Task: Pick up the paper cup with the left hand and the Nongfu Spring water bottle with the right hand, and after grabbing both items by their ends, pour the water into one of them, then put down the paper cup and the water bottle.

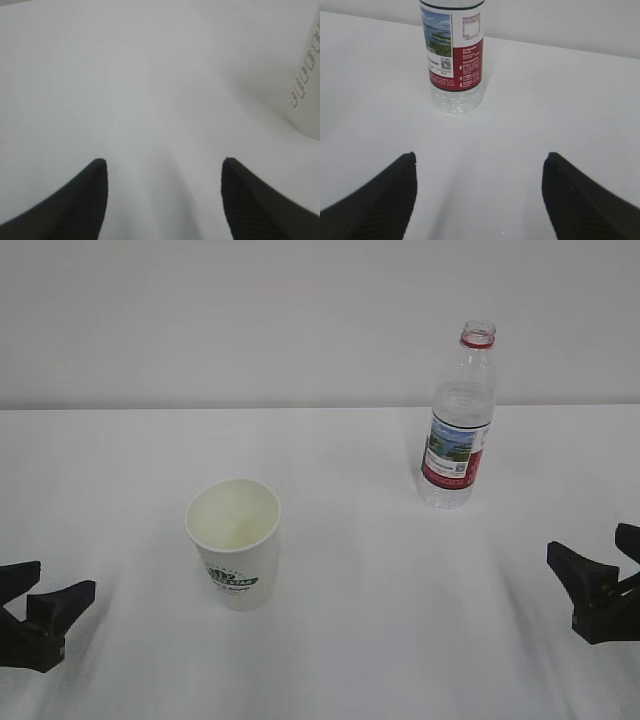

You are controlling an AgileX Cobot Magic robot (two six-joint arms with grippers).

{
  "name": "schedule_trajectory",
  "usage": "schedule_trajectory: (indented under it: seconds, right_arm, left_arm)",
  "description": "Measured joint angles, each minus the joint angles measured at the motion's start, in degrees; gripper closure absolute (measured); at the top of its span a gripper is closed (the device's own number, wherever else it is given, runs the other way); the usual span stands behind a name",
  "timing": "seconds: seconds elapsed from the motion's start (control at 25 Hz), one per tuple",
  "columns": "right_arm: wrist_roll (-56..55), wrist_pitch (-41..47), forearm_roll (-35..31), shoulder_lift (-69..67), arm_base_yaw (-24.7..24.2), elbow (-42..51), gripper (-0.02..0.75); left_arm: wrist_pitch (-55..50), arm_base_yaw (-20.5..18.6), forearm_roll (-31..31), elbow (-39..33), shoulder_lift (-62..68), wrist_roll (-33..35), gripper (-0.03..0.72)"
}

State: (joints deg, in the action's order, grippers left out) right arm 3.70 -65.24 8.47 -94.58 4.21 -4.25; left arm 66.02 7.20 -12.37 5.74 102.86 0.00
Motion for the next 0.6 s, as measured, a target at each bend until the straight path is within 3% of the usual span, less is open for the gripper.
schedule_trajectory:
  seconds: [0.4, 0.6]
  right_arm:
    - [0.00, -0.08, 1.40, 0.00, 0.00, 0.00, 0.150]
    - [1.20, -0.14, 2.32, 0.00, 0.00, 0.00, 0.150]
  left_arm:
    - [0.00, 0.00, 2.36, 0.00, 0.00, 0.00, 0.172]
    - [0.00, 0.00, -2.87, 0.00, 0.00, 0.00, 0.172]
